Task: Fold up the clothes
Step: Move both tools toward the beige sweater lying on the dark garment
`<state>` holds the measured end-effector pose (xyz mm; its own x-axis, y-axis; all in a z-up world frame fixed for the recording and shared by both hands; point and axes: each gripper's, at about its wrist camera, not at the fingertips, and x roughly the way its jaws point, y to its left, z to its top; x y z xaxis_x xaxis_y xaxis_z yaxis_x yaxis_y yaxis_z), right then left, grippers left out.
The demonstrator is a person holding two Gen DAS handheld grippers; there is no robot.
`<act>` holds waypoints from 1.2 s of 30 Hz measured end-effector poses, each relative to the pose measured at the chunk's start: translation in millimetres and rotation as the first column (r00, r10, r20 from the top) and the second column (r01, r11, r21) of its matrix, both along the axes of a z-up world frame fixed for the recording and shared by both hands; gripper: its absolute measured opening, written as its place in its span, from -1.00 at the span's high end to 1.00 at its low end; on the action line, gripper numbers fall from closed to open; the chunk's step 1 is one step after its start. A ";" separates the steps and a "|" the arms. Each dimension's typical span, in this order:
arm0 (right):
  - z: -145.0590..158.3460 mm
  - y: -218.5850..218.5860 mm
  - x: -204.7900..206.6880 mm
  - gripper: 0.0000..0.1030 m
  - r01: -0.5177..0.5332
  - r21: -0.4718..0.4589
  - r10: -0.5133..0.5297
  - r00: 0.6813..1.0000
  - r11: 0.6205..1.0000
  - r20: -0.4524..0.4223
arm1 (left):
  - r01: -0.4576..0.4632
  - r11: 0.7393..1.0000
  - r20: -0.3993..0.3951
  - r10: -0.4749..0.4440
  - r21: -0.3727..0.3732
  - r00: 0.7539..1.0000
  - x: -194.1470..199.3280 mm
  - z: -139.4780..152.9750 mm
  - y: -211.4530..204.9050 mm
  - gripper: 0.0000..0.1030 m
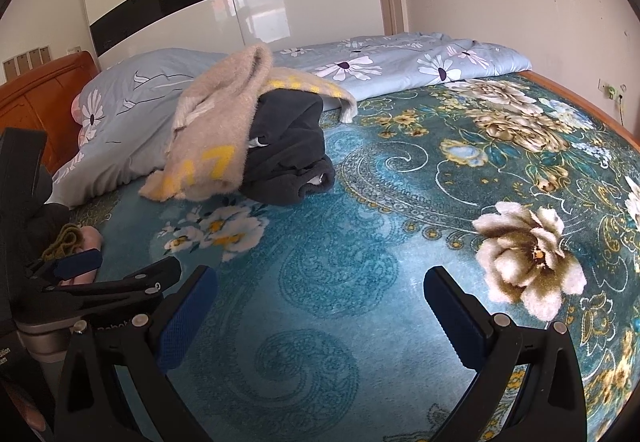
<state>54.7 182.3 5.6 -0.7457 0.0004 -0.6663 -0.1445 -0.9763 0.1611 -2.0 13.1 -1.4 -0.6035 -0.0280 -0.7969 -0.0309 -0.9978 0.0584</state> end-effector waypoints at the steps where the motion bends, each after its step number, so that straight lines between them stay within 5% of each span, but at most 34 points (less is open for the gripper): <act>1: -0.5 1.0 -0.3 -1.00 0.001 -0.006 -0.001 1.000 1.000 0.003 | -0.002 1.000 0.001 0.002 -0.001 1.000 -0.4 0.1 0.5 -1.00; 36: -5.8 12.2 -3.9 -1.00 0.026 -0.075 -0.024 0.999 0.997 0.024 | 0.047 0.999 0.032 -0.046 -0.016 0.998 -15.9 -5.9 8.2 -1.00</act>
<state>50.7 194.5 -0.1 -0.7307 -0.0321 -0.6819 -0.1731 -0.9576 0.2305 -17.8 21.2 -7.3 -0.5790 -0.0136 -0.8152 -0.0795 -0.9942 0.0730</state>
